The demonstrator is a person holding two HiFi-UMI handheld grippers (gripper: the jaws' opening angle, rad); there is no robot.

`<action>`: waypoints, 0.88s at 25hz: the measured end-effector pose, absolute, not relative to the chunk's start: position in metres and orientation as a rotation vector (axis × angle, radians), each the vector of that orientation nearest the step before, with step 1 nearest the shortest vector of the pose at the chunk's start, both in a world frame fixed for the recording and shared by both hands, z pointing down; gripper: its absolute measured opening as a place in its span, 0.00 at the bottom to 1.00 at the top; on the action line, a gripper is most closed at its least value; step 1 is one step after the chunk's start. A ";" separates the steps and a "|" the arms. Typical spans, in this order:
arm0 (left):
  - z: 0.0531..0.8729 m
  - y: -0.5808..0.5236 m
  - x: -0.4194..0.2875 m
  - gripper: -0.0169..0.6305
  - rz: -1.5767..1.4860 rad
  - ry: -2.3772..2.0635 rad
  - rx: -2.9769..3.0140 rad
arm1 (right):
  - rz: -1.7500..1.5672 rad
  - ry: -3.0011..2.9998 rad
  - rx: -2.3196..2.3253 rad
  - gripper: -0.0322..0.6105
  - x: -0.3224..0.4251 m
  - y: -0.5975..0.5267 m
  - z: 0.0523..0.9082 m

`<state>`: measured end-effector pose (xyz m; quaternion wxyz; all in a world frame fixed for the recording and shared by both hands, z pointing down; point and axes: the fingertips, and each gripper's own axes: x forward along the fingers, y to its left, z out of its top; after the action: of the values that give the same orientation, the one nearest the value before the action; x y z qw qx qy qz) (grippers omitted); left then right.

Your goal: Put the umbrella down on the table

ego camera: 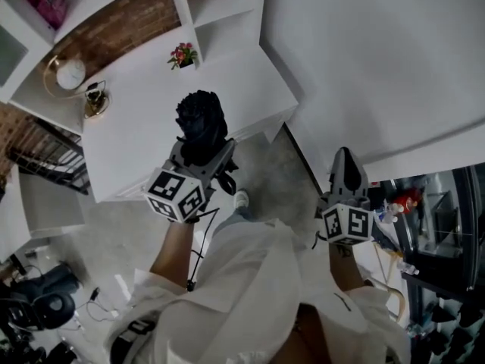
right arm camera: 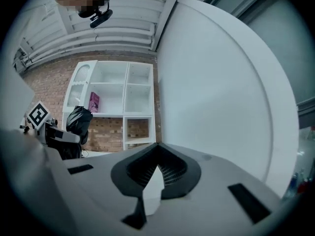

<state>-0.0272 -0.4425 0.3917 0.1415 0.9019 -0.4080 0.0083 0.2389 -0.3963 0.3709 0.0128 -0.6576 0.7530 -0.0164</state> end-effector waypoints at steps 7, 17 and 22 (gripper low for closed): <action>0.404 -0.497 -0.057 0.45 0.017 -1.172 2.542 | -0.012 2.371 -2.071 0.08 0.208 -0.452 0.362; 0.434 -0.553 -0.059 0.45 0.043 -1.164 2.443 | -0.035 2.430 -2.035 0.08 0.195 -0.521 0.376; 0.440 -0.594 -0.049 0.45 0.097 -1.195 2.383 | -0.106 2.488 -1.962 0.08 0.193 -0.574 0.386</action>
<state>-0.0487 -0.5938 0.4401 0.2347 0.8684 -0.4355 0.0352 0.1933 -0.5738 0.3862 -0.0144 -0.6189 0.7846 -0.0335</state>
